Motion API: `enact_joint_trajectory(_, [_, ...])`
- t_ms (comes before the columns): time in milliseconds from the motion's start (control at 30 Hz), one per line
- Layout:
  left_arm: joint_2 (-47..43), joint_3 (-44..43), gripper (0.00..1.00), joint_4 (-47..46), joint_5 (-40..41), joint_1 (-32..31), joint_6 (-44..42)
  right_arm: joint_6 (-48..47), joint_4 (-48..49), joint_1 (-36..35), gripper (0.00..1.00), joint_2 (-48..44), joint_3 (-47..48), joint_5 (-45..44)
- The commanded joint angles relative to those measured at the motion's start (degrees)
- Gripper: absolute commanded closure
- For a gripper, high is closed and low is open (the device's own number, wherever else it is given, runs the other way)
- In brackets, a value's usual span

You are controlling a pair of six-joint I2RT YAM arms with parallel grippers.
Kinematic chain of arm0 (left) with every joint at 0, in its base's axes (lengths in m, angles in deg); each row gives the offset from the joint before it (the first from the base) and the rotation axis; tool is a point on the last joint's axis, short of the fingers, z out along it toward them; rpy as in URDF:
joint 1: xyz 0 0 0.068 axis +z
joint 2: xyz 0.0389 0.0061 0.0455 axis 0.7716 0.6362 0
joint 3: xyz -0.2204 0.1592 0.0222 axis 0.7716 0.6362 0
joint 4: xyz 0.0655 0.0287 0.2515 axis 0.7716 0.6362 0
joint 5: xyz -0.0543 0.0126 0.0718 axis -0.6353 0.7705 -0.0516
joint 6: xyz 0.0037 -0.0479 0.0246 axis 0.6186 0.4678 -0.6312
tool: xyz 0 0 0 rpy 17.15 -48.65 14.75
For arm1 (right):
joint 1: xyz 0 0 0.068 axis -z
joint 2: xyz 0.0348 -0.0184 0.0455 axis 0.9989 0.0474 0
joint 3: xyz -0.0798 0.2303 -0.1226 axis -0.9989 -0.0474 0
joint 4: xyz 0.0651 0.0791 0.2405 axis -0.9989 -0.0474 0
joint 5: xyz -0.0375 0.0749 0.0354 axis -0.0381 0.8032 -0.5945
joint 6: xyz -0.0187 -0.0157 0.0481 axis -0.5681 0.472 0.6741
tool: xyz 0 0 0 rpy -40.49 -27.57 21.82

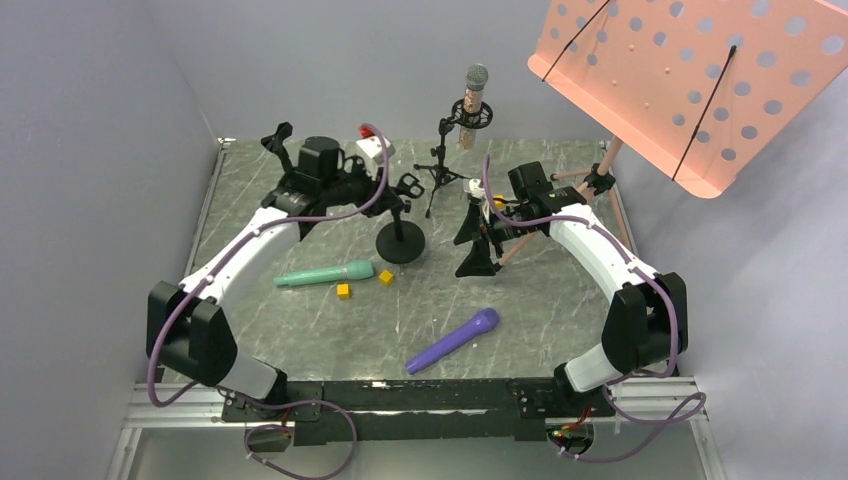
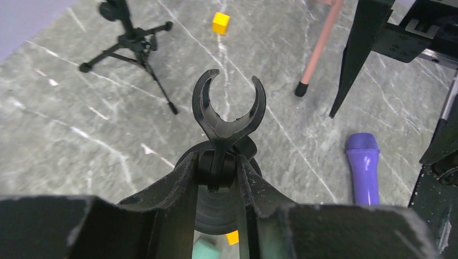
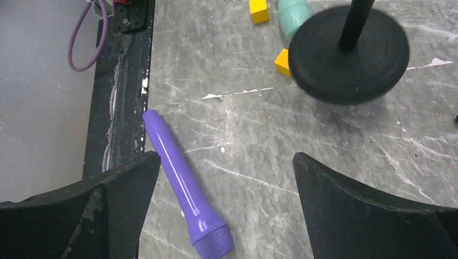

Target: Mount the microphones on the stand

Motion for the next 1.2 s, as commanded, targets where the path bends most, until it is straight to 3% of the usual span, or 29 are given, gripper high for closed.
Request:
enact_joint_trajectory(0, [2.67, -1.79, 1.00, -8.34, 1.17, -3.80, 1.27, -2.35, -0.30, 0.44, 0.00, -2.15, 2.11, 0.69])
enact_joint_trajectory(700, [7.55, -0.67, 0.97, -6.61, 8.42, -11.54, -0.30, -3.03, -0.94, 0.52, 0.00, -1.75, 2.16, 0.99])
enact_joint_trajectory(800, [7.63, -0.38, 0.90, -6.08, 9.39, -11.80, 0.02, -2.93, -0.94, 0.51, 0.00, -1.71, 2.20, 0.99])
enact_joint_trajectory(1033, [6.08, 1.04, 0.53, -4.88, 12.37, -12.18, 2.07, -3.18, -1.13, 0.57, 0.00, -1.51, 2.29, 0.96])
enact_joint_trajectory(1167, [3.04, 3.06, 0.37, -5.43, 13.31, -12.23, 2.89, -3.44, -1.36, 0.62, 0.00, -1.40, 2.29, 0.93])
